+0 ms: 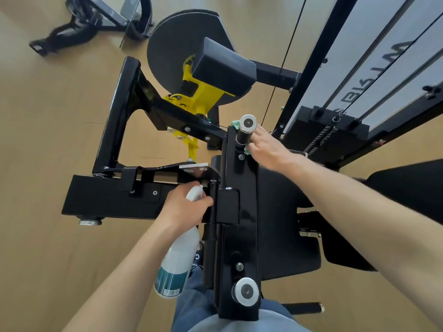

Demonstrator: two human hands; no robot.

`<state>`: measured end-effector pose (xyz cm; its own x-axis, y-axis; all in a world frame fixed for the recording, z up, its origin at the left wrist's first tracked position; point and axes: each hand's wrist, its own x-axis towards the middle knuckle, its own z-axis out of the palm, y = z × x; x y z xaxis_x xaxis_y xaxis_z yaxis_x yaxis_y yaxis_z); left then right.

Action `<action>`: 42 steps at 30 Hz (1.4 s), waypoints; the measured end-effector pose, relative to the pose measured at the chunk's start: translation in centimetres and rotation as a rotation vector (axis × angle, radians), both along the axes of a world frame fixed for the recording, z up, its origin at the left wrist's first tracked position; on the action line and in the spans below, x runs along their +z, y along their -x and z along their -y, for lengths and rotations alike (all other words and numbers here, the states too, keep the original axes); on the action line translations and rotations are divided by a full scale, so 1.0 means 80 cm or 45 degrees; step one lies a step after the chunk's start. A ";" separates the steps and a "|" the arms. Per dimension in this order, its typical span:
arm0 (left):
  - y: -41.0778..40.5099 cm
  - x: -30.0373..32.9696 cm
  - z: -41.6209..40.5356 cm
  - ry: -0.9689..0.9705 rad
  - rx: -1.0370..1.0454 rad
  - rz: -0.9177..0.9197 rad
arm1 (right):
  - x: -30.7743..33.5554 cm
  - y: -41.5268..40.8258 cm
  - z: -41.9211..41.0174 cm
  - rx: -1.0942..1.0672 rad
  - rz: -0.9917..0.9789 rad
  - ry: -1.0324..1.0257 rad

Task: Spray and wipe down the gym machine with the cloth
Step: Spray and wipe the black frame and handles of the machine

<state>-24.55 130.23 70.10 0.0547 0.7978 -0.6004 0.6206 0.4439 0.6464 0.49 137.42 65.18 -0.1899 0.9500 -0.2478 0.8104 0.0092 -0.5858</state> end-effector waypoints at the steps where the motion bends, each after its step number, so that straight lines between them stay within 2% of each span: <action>1: 0.000 0.000 0.000 0.001 0.001 0.000 | -0.007 0.001 0.012 -0.026 -0.009 -0.020; 4: 0.001 0.001 -0.001 0.008 0.003 0.009 | -0.019 0.016 0.076 -0.092 0.046 -0.132; 6: 0.001 0.000 0.000 0.008 0.012 0.012 | -0.022 0.044 0.128 0.018 0.184 -0.261; 8: 0.000 0.001 0.001 -0.001 0.014 0.001 | -0.031 0.068 0.154 0.074 0.311 -0.245; 13: -0.001 0.001 0.003 -0.025 -0.008 -0.011 | -0.027 0.074 0.104 0.218 0.276 -0.144; 19: 0.006 -0.003 0.002 -0.013 -0.043 0.033 | -0.034 0.091 0.035 0.264 0.570 -0.138; 24: 0.016 -0.004 0.001 0.037 -0.059 0.099 | -0.030 0.091 0.007 0.313 0.648 -0.146; 27: 0.020 -0.003 0.002 0.035 -0.078 0.127 | -0.040 0.087 0.022 0.320 0.527 -0.277; 32: 0.022 0.005 0.001 0.028 -0.149 0.135 | -0.054 0.075 0.092 0.065 0.343 -0.350; 37: 0.017 0.035 -0.001 -0.018 -0.269 0.143 | -0.059 0.071 0.161 -0.173 0.131 -0.582; 39: 0.014 0.054 -0.002 -0.053 -0.341 0.148 | -0.045 0.070 0.163 -0.456 -0.065 -0.530; 40: 0.011 0.064 -0.002 -0.077 -0.379 0.159 | -0.032 0.071 0.156 -0.675 -0.236 -0.420; 42: 0.003 0.083 -0.004 -0.133 -0.428 0.180 | -0.001 0.070 0.135 -1.176 -0.789 -0.134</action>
